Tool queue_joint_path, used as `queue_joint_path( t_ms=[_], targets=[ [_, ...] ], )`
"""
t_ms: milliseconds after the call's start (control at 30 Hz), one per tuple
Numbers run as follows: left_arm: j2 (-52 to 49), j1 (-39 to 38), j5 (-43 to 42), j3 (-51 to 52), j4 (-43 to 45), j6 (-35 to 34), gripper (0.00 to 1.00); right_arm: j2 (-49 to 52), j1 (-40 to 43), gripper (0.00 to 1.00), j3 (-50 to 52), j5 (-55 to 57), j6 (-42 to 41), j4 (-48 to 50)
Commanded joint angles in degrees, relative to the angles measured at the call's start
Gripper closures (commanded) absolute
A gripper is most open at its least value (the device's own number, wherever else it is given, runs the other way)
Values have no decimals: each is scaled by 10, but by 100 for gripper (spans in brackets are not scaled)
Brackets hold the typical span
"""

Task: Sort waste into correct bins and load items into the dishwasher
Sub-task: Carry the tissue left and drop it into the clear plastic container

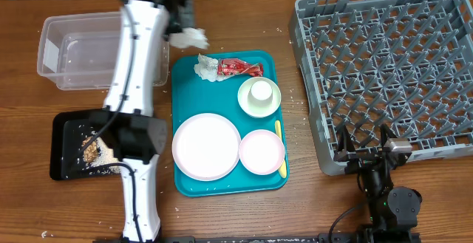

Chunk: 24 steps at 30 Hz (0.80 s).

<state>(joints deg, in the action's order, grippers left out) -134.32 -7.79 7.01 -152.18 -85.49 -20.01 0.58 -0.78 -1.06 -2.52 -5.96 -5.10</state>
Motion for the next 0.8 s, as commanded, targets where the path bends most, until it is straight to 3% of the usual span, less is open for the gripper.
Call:
queue_joint_path(
  t_ms=[0,233,333,433,533,633,767],
  targets=[
    [2,47,22,-43,-6,-49,96,-4,2,0,6,6,0,5],
    [0,140,31,-16,60,-49,92,-4,2,0,6,6,0,5],
    [-1,165,31,5,69,-49,50,-4,2,0,6,6,0,5],
    [-2,181,28,22,65,-49,44,-4,2,0,6,6,0,5],
    [-3,188,5,29,58,-49,26,-4,2,0,6,6,0,5],
    [-2,186,-47,29,52,-38,24,-4,2,0,6,6,0,5],
    [-2,161,-218,29,58,82,27,-4,2,0,6,6,0,5]
  ],
)
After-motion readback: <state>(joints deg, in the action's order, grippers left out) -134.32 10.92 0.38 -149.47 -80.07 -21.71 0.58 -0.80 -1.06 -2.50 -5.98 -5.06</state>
